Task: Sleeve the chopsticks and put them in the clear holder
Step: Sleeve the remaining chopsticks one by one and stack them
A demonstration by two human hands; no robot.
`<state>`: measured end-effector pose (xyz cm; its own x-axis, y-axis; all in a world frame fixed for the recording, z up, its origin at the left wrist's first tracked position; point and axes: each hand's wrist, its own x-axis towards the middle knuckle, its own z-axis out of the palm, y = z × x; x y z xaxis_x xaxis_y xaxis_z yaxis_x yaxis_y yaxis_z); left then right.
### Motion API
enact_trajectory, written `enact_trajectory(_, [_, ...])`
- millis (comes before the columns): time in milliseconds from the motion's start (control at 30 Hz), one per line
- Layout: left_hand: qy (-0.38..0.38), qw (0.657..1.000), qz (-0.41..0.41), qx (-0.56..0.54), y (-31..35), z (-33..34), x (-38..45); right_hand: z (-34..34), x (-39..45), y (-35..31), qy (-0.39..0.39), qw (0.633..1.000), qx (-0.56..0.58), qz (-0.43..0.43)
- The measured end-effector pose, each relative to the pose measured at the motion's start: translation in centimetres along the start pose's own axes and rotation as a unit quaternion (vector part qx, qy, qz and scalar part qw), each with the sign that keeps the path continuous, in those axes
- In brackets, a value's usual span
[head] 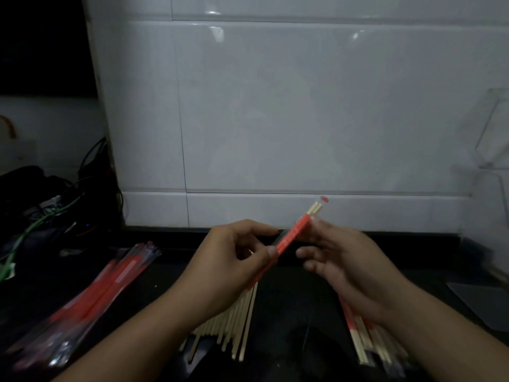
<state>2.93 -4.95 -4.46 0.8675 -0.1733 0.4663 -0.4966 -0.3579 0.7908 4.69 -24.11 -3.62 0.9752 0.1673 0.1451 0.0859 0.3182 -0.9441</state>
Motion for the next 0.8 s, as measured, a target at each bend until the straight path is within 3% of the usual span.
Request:
enact_trajectory(67, [-0.005,1.000,0.001,0.000,-0.1,0.7,-0.2,0.6,-0.2,1.0,0.003,0.999,-0.034,-0.011])
enact_trajectory(200, [-0.026,1.000,-0.011,0.014,0.1,0.7,-0.4,-1.0,0.6,0.2,0.079,0.987,-0.128,-0.063])
enact_trajectory(300, [0.019,0.998,-0.026,0.060,-0.1,-0.9,0.1,-4.1,1.3,-1.9,0.130,0.950,-0.267,-0.097])
enact_trajectory(400, [0.050,0.977,-0.072,0.192,-1.0,-2.7,0.6,-6.9,2.1,-2.6,0.155,0.898,-0.410,-0.045])
enact_trajectory(500, [-0.011,0.933,-0.135,0.333,-1.9,-3.4,0.7,-8.1,2.8,-1.7,0.145,0.863,-0.484,0.030])
enact_trajectory(600, [-0.065,0.893,-0.174,0.409,-2.4,-3.1,0.5,-8.7,3.5,-0.4,0.145,0.809,-0.568,0.036])
enact_trajectory(667, [-0.078,0.884,-0.192,0.418,-2.6,-2.8,0.5,-8.8,3.8,-0.2,0.158,0.782,-0.602,0.020])
enact_trajectory(800, [-0.089,0.892,-0.202,0.394,-2.7,-2.4,0.5,-7.7,3.2,-0.8,0.186,0.767,-0.607,-0.092])
